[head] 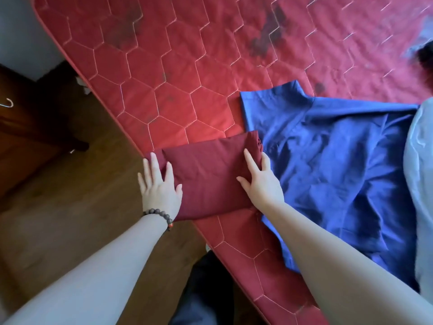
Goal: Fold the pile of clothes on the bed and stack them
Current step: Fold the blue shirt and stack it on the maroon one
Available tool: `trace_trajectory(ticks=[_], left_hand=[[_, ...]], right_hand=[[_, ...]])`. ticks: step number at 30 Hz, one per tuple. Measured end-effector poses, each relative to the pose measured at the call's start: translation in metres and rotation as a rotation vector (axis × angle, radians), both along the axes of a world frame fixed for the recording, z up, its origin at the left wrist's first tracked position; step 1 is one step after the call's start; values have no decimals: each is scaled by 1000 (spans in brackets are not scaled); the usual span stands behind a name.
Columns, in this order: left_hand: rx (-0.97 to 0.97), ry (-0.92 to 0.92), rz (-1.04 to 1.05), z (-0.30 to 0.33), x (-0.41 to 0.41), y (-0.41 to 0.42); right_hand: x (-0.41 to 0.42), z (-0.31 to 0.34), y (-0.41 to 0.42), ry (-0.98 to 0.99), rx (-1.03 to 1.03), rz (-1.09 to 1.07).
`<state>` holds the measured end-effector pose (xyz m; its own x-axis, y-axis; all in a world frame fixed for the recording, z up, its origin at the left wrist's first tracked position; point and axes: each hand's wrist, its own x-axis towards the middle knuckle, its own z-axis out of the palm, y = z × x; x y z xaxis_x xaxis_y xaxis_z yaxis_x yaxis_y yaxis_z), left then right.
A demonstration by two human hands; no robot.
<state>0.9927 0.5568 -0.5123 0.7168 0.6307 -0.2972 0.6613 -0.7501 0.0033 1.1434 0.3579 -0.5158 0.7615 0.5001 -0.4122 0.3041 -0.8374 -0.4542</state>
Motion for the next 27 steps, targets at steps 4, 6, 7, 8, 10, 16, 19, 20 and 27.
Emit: trace_trajectory(ticks=[4, 6, 7, 8, 10, 16, 19, 20, 27], left_hand=[[-167, -63, -90, 19, 28, -36], [-272, -116, -200, 31, 41, -65], [-326, -148, -286, 34, 46, -82], [-371, -180, -397, 34, 49, -100], [-388, -191, -719, 30, 54, -136], [-245, 20, -1080, 7, 79, -193], [-245, -210, -1100, 1, 90, -202], [-289, -244, -1080, -1, 90, -205], [-395, -160, -770, 38, 109, -240]], right_hand=[[-6, 19, -33, -54, 139, -62], [-15, 29, -64, -168, 130, -107], [-21, 34, -83, -209, 112, -139], [-30, 38, -102, -226, 93, -174], [-47, 46, -138, -232, 48, -237], [-101, 30, -207, -68, -165, -284], [-113, 17, -211, 43, -263, -267], [-114, 14, -210, 40, -285, -261], [-96, 18, -197, -126, -62, -460]])
